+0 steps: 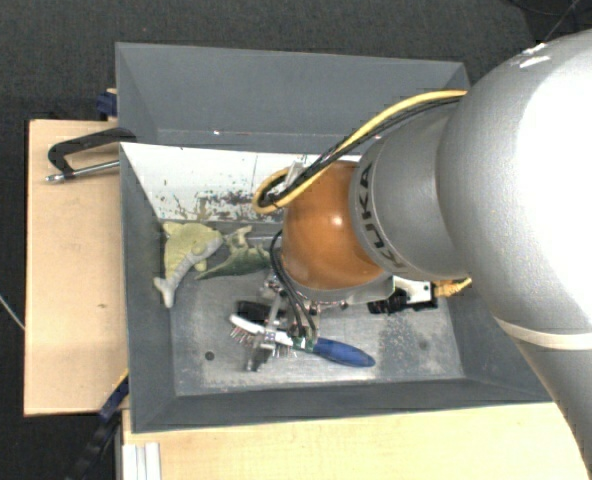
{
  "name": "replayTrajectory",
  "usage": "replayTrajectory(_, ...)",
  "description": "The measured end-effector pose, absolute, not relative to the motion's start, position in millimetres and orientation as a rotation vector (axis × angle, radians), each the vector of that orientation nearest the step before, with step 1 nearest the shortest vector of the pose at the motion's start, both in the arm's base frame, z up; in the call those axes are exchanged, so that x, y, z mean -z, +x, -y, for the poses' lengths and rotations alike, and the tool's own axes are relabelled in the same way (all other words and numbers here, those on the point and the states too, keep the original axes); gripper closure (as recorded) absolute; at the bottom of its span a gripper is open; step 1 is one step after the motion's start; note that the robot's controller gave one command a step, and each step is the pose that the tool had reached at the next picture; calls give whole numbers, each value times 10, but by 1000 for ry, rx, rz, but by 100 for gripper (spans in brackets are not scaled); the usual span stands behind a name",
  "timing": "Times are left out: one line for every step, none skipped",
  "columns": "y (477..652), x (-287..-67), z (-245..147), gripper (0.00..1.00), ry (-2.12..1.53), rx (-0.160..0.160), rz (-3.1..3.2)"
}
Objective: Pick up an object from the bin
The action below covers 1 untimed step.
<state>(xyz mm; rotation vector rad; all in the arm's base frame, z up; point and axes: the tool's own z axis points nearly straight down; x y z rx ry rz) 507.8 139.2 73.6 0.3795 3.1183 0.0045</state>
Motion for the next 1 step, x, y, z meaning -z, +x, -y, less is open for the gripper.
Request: replayTrajectory(5118, -759, -1386, 100, 382, -9, -3104)
